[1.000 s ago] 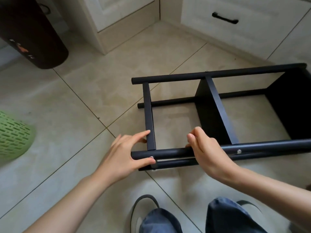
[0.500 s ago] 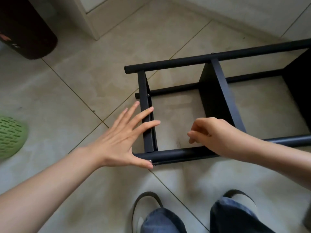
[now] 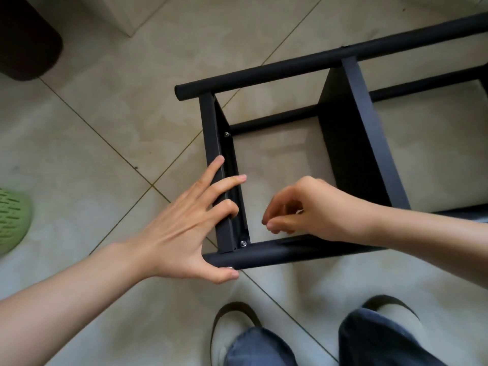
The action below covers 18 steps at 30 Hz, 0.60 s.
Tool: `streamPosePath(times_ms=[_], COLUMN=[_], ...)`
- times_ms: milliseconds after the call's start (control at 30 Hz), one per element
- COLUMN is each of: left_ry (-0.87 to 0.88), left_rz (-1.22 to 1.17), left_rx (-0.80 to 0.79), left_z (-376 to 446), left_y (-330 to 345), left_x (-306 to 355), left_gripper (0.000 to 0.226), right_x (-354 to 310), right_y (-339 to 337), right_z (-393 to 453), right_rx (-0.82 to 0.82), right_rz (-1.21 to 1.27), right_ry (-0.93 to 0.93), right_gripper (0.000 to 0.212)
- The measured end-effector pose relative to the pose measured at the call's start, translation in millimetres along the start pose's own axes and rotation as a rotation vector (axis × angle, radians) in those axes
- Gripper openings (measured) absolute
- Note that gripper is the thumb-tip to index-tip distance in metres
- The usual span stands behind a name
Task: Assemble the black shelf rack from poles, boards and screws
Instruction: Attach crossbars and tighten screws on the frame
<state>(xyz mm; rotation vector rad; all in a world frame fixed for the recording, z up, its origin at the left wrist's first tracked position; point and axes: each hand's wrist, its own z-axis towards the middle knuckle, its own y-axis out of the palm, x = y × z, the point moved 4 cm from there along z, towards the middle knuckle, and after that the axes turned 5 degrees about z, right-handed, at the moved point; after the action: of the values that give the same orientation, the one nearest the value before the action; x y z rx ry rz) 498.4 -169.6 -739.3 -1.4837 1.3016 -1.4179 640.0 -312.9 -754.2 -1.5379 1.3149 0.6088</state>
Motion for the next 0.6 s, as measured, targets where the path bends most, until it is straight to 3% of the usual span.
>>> streamPosePath(times_ms=[200, 400, 600], left_ry=[0.017, 0.044, 0.046], left_rz=[-0.042, -0.081, -0.099], left_rx=[0.016, 0.029, 0.026], left_z=[2, 3, 2], left_y=[0, 3, 5], left_x=[0, 0, -2], left_gripper=[0.068, 0.064, 0.066], right_x=[5, 1, 8], right_y=[5, 10, 32], right_z=[18, 40, 45], right_rx=[-0.072, -0.157, -0.317], right_rz=[0.078, 0.227, 0.511], right_ry=[0.054, 0.055, 0.211], right_gripper=[0.019, 0.004, 0.008])
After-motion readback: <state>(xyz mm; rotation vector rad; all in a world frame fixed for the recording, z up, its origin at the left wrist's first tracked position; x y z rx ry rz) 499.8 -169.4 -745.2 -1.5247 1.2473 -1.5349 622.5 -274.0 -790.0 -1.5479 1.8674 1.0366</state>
